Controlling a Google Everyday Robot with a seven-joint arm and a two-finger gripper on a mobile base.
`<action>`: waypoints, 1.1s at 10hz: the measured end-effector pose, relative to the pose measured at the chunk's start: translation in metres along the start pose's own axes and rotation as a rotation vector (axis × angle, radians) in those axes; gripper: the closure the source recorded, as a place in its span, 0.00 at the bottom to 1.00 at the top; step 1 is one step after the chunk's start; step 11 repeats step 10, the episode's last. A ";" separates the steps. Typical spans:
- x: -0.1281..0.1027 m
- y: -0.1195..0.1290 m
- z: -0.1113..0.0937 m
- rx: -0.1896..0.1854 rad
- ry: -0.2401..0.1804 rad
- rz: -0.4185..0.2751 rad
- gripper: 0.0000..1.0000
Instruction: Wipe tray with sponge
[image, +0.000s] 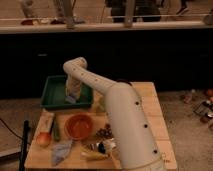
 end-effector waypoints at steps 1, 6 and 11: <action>-0.002 0.003 -0.002 -0.003 -0.003 -0.002 1.00; 0.021 0.028 -0.015 -0.036 0.035 0.043 1.00; 0.045 0.026 -0.018 -0.039 0.064 0.065 1.00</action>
